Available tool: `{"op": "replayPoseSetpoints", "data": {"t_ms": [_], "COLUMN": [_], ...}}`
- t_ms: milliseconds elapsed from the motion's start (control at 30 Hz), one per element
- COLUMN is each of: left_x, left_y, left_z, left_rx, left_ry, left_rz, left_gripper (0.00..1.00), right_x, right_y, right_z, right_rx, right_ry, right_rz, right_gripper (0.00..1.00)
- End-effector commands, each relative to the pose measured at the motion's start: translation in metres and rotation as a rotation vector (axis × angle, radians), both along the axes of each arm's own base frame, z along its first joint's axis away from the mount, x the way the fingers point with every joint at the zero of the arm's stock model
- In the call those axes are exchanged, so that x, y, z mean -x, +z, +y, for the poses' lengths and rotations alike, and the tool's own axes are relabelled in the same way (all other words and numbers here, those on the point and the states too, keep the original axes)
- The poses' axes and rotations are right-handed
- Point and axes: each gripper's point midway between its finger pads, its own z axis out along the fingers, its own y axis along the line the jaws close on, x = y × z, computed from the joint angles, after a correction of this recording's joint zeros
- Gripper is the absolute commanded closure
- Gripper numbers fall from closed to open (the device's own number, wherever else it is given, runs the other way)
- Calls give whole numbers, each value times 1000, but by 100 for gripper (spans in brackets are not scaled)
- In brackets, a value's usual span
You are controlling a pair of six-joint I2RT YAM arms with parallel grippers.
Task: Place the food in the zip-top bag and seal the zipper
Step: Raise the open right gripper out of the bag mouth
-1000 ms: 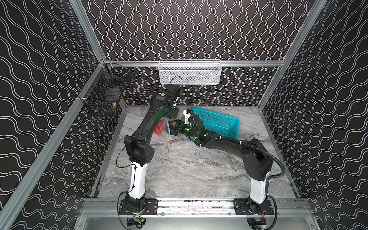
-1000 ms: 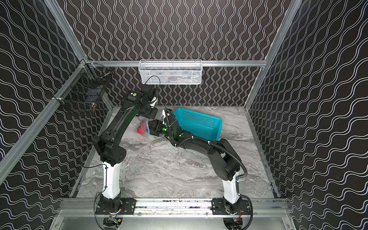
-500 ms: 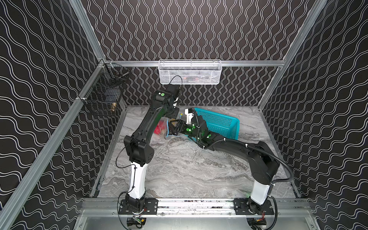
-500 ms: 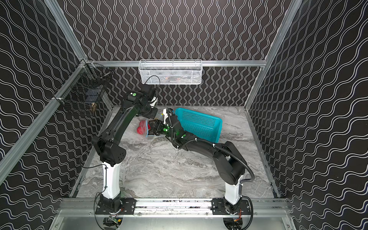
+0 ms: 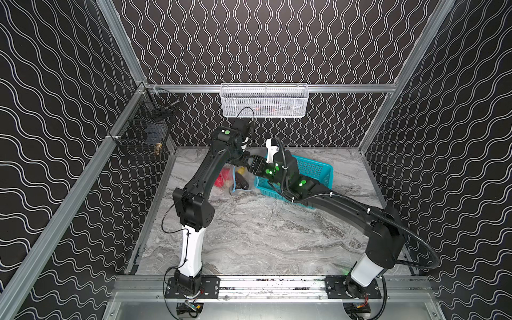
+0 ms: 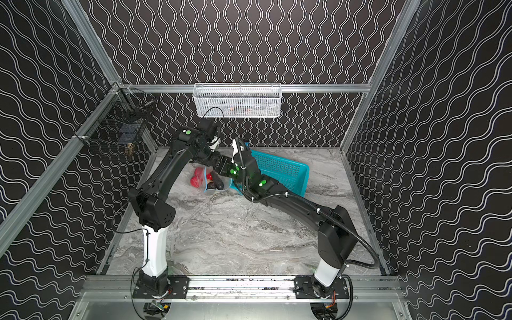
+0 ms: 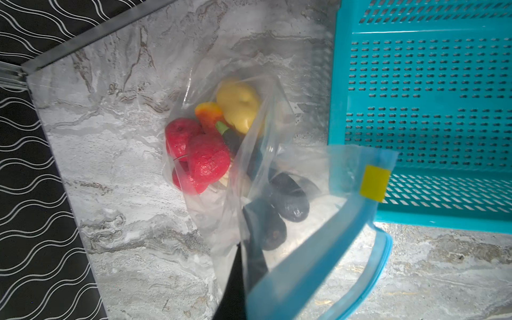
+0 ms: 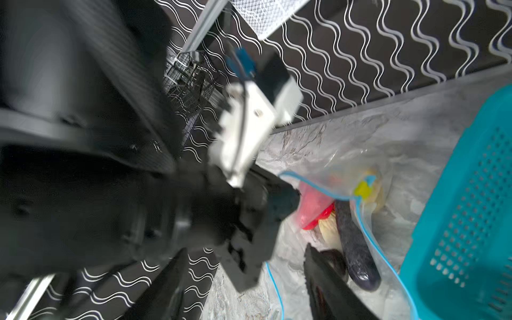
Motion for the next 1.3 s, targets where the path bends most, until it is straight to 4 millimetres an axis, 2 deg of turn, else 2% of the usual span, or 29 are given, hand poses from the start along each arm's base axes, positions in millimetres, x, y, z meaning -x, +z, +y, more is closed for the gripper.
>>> {"op": "replayPoseSetpoints", "data": {"t_ms": [0,133,233,433,700,967,1267], "left_x": [1,4,5,8,11,15,16], "left_y": [5,4,3,0,-7,-11,-13], "left_z": [-6,-9,-11,-18,-29,-37,-42], "left_rx": [40,46,50,52,42,36,29], "left_ry": [-10,-15,-20,-34,-55,-79,-89], "left_rz": [-8,-5,-4,3,17,25,27], "left_gripper": [100,100,100,100,100,100,100], "right_x": [-9,-21,-30,-45,-54,-61,-67], "right_y": [-18,-29,-40,-55,-80,-83,-99], "right_z": [-13,-28,-41,-55,-55,-54,-52], "right_rx": [104,93,90,74,26,8,-6], "right_ry": [-67,-138,-179,-196,-191,-198,-192], "right_rz": [75,162,222,291,390,396,438], "right_gripper": [40,57,63,66,73,73,73]}}
